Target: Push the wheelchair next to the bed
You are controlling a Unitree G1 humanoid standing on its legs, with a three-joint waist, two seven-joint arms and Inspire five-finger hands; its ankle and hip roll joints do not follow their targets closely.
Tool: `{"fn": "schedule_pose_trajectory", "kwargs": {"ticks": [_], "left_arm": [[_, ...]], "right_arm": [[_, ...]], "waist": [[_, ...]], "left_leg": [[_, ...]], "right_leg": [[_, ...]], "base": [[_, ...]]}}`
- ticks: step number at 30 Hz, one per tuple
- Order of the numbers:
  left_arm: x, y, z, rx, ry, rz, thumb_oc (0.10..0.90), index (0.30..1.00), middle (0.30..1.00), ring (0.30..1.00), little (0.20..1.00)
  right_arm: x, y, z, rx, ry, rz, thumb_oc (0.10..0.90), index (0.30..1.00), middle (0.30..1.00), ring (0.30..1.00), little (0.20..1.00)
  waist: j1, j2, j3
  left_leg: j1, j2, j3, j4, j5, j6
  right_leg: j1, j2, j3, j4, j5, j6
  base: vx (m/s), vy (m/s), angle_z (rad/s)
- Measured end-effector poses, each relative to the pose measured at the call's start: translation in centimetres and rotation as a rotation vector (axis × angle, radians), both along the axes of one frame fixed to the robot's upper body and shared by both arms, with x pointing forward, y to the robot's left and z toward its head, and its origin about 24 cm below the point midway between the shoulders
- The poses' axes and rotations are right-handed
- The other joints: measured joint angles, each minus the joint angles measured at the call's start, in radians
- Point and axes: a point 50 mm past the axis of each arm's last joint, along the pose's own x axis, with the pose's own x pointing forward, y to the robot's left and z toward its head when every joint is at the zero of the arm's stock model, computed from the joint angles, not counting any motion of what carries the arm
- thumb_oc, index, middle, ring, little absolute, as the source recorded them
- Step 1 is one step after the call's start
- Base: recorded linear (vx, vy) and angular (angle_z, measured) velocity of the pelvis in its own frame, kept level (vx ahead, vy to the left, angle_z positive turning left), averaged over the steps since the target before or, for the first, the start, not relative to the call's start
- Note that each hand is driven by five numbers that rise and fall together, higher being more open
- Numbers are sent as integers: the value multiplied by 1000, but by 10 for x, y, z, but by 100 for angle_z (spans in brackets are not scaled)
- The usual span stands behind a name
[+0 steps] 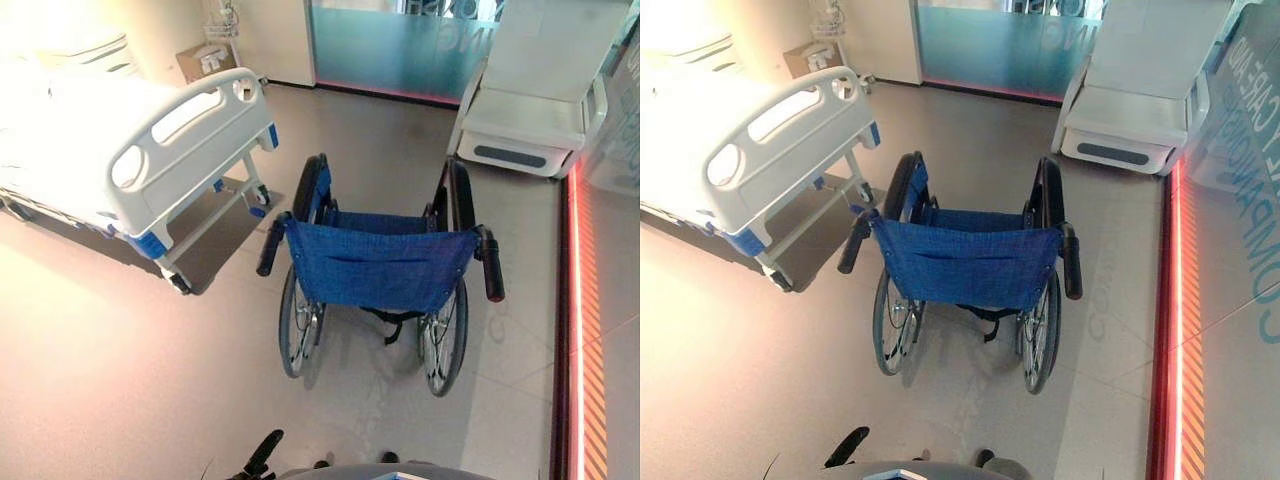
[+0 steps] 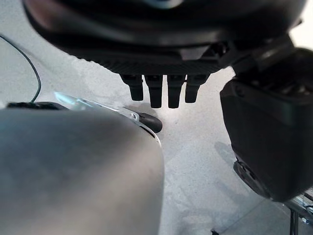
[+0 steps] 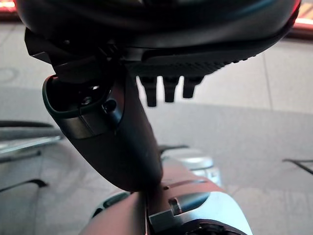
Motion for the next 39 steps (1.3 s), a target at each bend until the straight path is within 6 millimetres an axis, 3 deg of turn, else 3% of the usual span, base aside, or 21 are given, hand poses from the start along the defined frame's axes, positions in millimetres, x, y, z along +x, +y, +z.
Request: {"fn": "schedule_pose_trajectory", "kwargs": {"ticks": [13, 23, 28, 33, 35, 39], "left_arm": [[0, -1, 0, 0, -1, -8, 800, 900, 900, 900, 900], [12, -5, 0, 27, -35, 3, 800, 900, 900, 900, 900], [33, -3, 5, 34, -123, 36, 800, 900, 900, 900, 900], [74, -12, 17, -25, -301, 80, 800, 900, 900, 900, 900], [106, -15, 33, -40, -445, 89, 800, 900, 900, 900, 900], [132, -5, 54, -30, -577, 121, 800, 900, 900, 900, 900]], "right_arm": [[1, -3, 1, -8, -3, 2, 800, 900, 900, 900, 900], [18, -9, 4, -23, -39, 15, 800, 900, 900, 900, 900], [40, -9, 7, -23, -112, 36, 800, 900, 900, 900, 900], [66, -19, 17, -51, -207, 66, 800, 900, 900, 900, 900], [86, -24, 27, -87, -297, 78, 800, 900, 900, 900, 900], [108, -29, 42, -122, -426, 20, 800, 900, 900, 900, 900]], "waist": [[-1, 5, 7], [-11, 32, 81], [-22, 33, 137], [-22, 48, 206], [-23, 59, 242], [-28, 61, 259]], "left_leg": [[-18, -1, -1, 0, 0, 0], [-74, -1, 1, 18, 0, 0], [-116, -4, 2, 30, 0, 1], [-149, -14, 1, 40, 5, 7], [-177, -20, 1, 40, 14, 21], [-177, -23, 1, 37, 16, 22]], "right_leg": [[-22, 0, 5, 2, -3, 4], [-74, -3, 9, 17, 4, -1], [-122, -9, 15, 37, 4, -2], [-172, -21, 27, 63, 7, 3], [-203, -28, 28, 75, 12, 5], [-204, -31, 28, 74, 15, 7]], "base": [[8, 5, 0], [-12, 13, 0], [-66, 45, -2], [-93, 51, -4], [-80, 19, 1], [-10, 1, 1]]}}
